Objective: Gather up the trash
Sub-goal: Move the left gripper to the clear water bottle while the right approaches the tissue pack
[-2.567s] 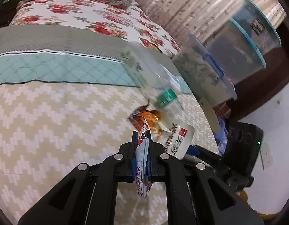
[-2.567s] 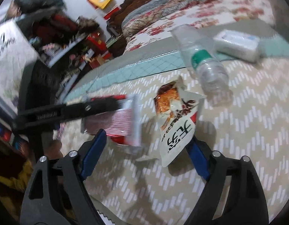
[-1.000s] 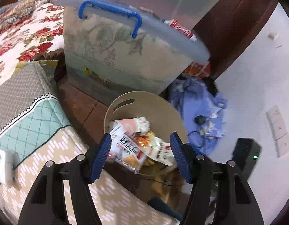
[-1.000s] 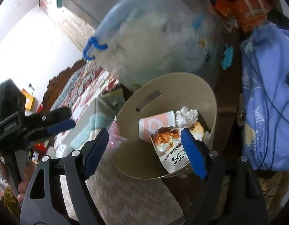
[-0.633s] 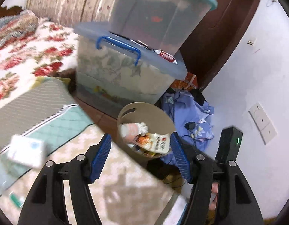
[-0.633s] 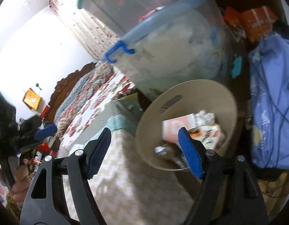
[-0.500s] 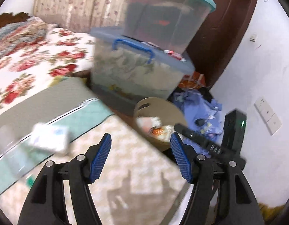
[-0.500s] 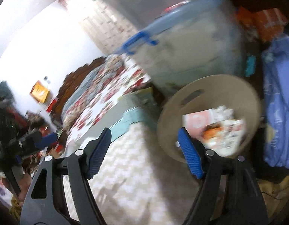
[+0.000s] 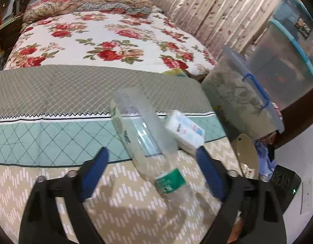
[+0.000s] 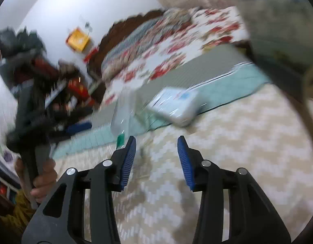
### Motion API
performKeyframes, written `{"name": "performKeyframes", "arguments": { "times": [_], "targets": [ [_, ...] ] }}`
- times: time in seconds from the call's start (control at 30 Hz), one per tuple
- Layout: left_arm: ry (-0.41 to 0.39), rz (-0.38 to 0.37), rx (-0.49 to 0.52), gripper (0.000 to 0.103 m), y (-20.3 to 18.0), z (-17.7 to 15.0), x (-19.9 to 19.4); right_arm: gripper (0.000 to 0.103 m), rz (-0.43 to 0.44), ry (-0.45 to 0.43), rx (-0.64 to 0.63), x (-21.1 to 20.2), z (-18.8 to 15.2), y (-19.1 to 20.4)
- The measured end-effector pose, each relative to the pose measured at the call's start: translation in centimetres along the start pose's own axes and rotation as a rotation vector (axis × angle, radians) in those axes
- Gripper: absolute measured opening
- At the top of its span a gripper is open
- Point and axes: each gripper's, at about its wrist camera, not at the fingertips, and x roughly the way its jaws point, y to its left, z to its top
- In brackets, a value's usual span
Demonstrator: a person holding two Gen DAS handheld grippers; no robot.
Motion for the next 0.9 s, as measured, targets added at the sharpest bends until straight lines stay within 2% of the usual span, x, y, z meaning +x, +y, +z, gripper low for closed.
{"name": "performKeyframes", "arguments": {
  "times": [0.13,0.23,0.33,0.43,0.67,0.83,0.9],
  "targets": [
    [0.037,0.023,0.031,0.090,-1.1,-0.5,1.9,0.044,-0.064,0.013,-0.025,2.5,0.1,1.1],
    [0.050,0.051,0.080,0.093,-2.4,-1.9,3.4,0.044,-0.071,0.046,-0.023,3.9,-0.1,1.6],
    [0.082,0.049,0.101,0.093,-2.7,-3.1,4.7,0.044,0.032,0.098,-0.026,4.9,-0.6,2.2],
    [0.103,0.057,0.101,0.093,-2.4,-3.6,5.5,0.044,0.068,0.100,-0.028,5.2,-0.8,1.9],
    [0.116,0.077,0.103,0.093,-2.0,-4.0,6.4,0.044,0.057,0.091,0.036,4.6,-2.1,0.5],
    [0.122,0.096,0.108,0.092,-1.8,-4.0,6.8,0.045,0.044,0.067,0.065,2.2,-3.1,-0.9],
    [0.123,0.107,0.107,0.088,-1.7,-4.1,7.1,0.045,0.042,0.050,0.095,1.2,-3.6,-1.8]
  ]
}}
